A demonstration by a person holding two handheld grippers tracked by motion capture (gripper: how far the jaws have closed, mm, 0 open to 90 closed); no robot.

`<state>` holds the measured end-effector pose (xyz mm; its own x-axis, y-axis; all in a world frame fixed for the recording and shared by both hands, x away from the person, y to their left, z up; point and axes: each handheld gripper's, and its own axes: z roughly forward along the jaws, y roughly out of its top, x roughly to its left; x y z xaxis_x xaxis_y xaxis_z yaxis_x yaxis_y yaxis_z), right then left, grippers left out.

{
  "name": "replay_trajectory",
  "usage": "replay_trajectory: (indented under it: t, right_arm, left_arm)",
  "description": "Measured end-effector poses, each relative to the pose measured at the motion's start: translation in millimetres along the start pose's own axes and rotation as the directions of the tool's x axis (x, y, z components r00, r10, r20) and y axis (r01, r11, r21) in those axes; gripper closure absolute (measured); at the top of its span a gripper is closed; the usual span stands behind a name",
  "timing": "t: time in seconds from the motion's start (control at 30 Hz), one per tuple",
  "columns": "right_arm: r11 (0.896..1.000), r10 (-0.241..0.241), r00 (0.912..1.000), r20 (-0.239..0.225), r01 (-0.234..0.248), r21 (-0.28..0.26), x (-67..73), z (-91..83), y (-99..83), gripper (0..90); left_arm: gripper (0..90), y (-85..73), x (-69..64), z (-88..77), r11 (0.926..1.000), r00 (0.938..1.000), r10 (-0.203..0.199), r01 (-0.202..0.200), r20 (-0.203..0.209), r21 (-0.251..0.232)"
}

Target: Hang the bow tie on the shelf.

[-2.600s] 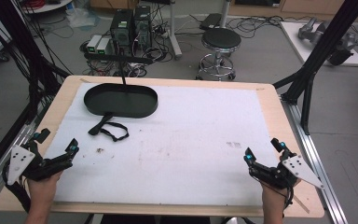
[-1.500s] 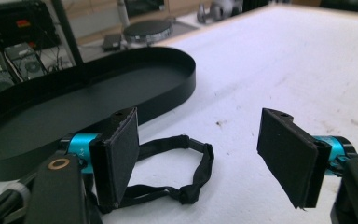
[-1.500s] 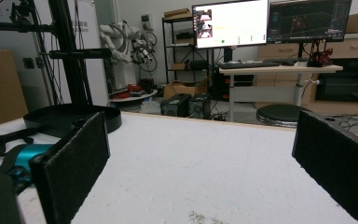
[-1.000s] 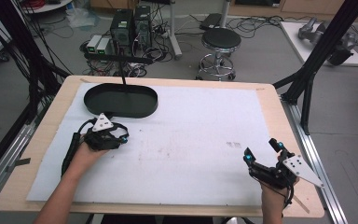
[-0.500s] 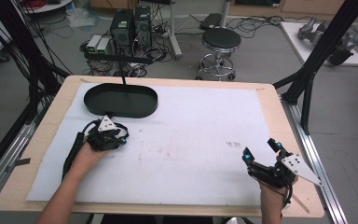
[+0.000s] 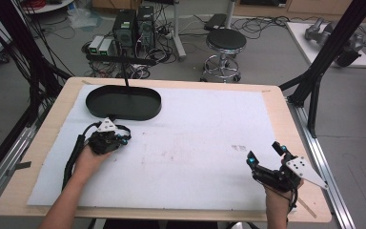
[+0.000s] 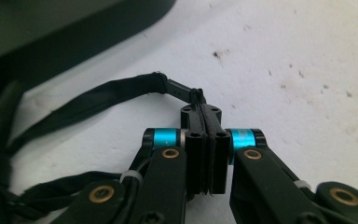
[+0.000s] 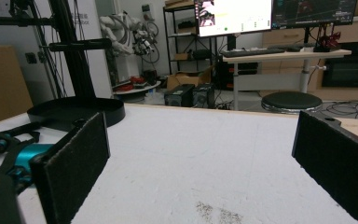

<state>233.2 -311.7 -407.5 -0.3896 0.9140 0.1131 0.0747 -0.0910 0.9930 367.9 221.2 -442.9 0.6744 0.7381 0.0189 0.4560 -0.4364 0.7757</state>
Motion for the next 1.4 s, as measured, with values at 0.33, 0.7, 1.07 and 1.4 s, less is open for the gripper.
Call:
replay_trajectory:
  t: [0.33, 0.7, 1.07, 1.4]
  right_arm:
    - [1.000, -0.005, 1.0000, 0.003, 0.005, 0.009, -0.4, 1.6, -1.1, 3.1]
    - [1.000, -0.002, 1.0000, 0.005, 0.002, 0.012, -2.3, 1.7, -2.6, 3.1]
    - [1.000, 0.000, 1.0000, 0.002, 0.000, 0.026, -1.8, 2.7, -3.7, 3.1]
    - [1.000, -0.007, 1.0000, 0.002, 0.007, 0.026, -2.6, 3.4, -4.4, 3.1]
  left_arm:
    - [88.2, 9.3, 17.9, -43.7, 0.9328, 0.9888, -0.147, 0.132, -0.022, -0.336]
    - [88.2, 11.8, 30.2, -71.0, 0.8121, 0.9633, -0.268, 0.219, -0.012, -0.541]
    - [88.3, 23.5, 50.3, -104.8, 0.6791, 0.9245, -0.378, 0.243, -0.046, -0.692]
    - [88.3, 41.9, 74.7, -122.1, 0.5990, 0.8723, -0.473, 0.217, -0.123, -0.771]
